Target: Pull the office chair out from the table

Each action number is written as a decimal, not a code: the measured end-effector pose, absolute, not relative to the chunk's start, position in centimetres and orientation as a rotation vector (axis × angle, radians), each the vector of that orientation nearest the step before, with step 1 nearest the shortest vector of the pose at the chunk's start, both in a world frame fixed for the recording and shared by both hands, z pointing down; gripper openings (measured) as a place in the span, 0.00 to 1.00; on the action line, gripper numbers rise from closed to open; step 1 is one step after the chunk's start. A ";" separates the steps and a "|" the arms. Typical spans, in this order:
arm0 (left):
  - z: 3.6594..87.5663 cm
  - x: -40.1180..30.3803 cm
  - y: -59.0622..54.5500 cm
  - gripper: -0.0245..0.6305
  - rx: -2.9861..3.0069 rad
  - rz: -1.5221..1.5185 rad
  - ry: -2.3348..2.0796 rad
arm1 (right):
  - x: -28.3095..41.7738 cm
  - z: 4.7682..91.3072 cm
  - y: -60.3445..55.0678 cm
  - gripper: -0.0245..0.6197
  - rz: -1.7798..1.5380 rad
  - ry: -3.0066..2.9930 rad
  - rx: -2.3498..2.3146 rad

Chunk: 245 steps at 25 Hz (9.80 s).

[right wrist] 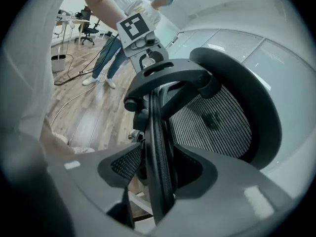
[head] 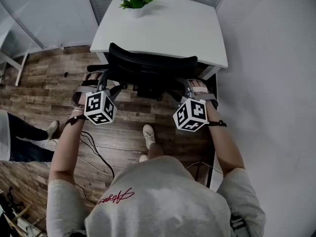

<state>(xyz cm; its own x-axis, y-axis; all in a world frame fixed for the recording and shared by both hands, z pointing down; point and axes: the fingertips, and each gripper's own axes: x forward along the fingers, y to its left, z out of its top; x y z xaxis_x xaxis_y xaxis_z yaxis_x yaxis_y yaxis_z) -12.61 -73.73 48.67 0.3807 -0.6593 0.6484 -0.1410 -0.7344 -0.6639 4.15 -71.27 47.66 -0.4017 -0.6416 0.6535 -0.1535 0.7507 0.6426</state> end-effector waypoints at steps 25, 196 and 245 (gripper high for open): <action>51.6 -12.2 -74.9 0.30 -1.812 -1.527 0.401 | 3.4 50.3 -72.7 0.22 -0.777 -1.759 0.519; 52.4 -6.0 -57.7 0.14 -1.755 -1.392 0.491 | 8.6 52.3 -54.7 0.20 -0.458 -1.753 0.482; 52.3 -5.2 -52.1 0.14 -1.755 -1.389 0.484 | 9.4 52.3 -49.0 0.20 -0.449 -1.749 0.489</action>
